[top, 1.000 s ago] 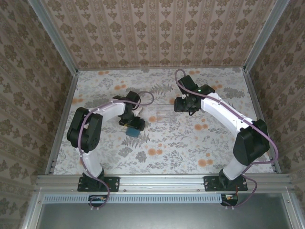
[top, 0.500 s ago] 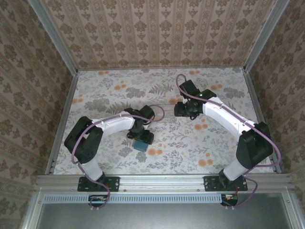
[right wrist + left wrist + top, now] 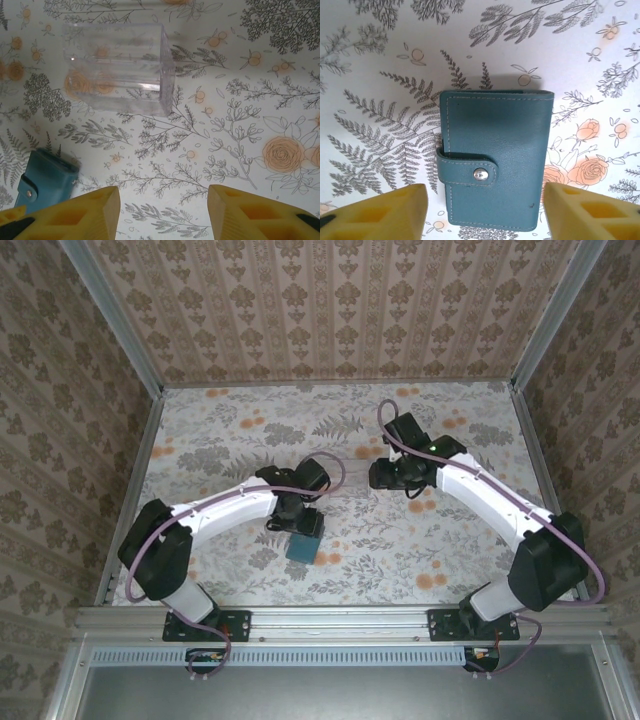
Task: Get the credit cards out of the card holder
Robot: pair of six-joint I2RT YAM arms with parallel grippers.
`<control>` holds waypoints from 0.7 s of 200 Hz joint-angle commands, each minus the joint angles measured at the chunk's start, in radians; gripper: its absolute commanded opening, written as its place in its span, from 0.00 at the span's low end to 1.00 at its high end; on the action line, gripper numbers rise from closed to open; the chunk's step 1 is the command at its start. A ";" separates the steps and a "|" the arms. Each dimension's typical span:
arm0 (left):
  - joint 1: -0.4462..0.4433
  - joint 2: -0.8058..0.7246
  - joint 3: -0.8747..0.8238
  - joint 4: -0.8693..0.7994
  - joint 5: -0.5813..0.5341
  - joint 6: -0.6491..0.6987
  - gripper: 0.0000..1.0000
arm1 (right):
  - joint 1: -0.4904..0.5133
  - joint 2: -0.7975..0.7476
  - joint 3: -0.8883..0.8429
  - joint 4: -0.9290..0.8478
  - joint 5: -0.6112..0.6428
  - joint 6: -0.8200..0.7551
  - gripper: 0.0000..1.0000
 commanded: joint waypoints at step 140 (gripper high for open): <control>0.016 0.124 -0.074 0.088 0.052 0.022 0.39 | 0.005 -0.054 -0.094 0.034 -0.057 0.063 0.44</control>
